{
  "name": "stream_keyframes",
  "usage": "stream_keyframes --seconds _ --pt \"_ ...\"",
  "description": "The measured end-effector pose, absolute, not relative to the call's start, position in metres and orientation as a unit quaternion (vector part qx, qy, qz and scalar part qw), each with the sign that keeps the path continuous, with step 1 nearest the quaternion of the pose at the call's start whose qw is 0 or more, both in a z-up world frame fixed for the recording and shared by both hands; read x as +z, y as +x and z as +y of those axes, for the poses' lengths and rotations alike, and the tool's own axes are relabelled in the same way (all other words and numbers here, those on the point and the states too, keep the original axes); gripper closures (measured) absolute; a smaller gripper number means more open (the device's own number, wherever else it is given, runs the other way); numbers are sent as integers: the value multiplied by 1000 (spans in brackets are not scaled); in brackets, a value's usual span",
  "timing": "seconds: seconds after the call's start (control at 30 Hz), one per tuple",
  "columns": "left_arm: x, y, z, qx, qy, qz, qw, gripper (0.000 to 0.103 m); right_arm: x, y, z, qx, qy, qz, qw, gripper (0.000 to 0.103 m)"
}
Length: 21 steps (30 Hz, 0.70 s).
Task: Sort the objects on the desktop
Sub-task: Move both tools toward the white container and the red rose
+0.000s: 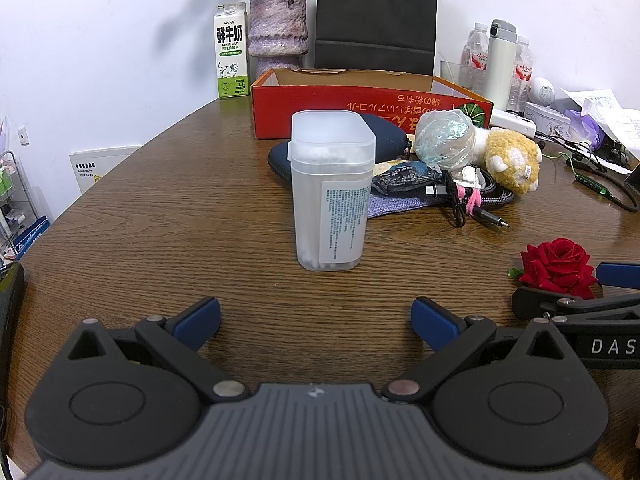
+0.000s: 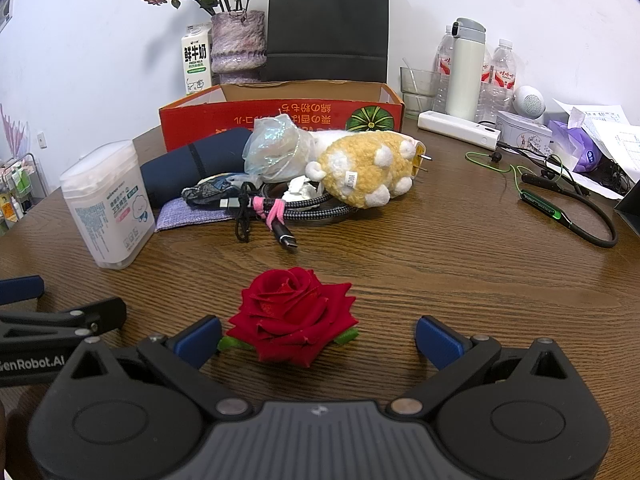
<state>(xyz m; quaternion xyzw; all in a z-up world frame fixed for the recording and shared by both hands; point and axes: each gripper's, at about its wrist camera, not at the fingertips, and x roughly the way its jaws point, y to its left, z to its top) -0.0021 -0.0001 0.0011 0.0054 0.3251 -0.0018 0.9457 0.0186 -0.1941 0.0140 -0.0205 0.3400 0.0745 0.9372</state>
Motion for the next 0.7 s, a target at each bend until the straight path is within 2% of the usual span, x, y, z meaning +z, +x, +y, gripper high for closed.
stream_keyframes --seconds 0.7 --pt "1 -2 0 -2 6 327 945 0 15 22 -196 74 -22 343 936 0"
